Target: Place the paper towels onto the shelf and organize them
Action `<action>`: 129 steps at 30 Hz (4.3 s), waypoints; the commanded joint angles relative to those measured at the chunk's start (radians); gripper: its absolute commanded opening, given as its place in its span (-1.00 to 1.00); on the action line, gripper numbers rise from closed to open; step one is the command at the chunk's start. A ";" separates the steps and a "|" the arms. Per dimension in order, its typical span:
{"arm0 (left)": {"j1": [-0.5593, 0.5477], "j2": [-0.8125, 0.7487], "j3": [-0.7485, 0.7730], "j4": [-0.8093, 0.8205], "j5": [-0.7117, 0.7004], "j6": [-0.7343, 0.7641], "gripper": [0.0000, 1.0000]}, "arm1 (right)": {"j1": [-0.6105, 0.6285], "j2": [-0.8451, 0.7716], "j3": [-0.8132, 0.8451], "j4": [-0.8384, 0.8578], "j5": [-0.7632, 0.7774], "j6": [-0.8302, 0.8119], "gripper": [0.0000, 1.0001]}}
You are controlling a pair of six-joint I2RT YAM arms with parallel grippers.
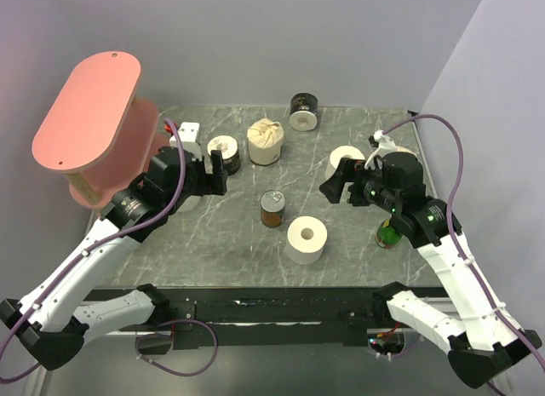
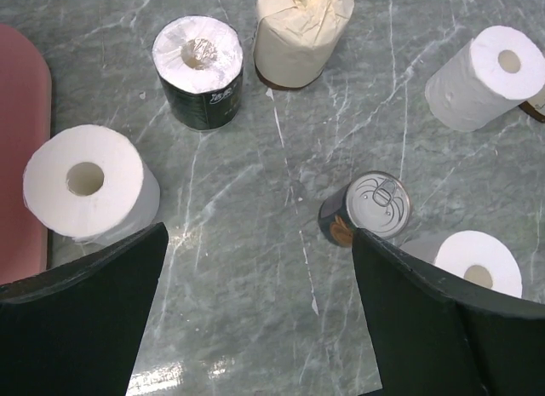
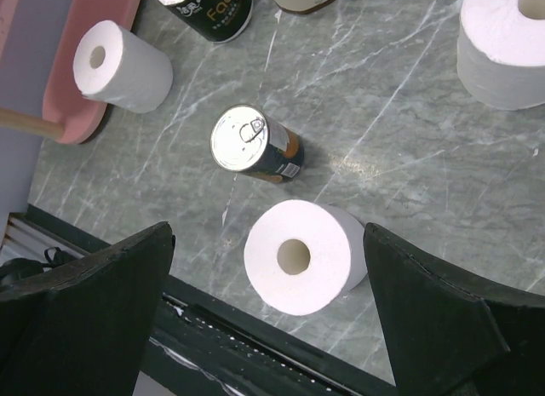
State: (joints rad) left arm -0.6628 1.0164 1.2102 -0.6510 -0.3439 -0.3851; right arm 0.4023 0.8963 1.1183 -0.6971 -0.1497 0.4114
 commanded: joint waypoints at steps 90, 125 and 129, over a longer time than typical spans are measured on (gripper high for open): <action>0.215 0.331 0.323 -0.105 0.002 0.199 -0.27 | -0.002 -0.283 -0.048 -0.005 0.025 -0.088 0.99; 0.433 0.588 0.942 0.188 -0.408 0.815 -0.40 | 0.000 -0.316 0.064 -0.082 -0.002 -0.098 0.99; 0.469 0.620 0.957 0.202 -0.394 0.810 -0.38 | 0.000 -0.315 0.069 -0.084 0.012 -0.100 0.99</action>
State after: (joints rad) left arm -0.2264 1.6299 2.0945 -0.5575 -0.7307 0.3912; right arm 0.4023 0.6067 1.1389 -0.7803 -0.1532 0.3241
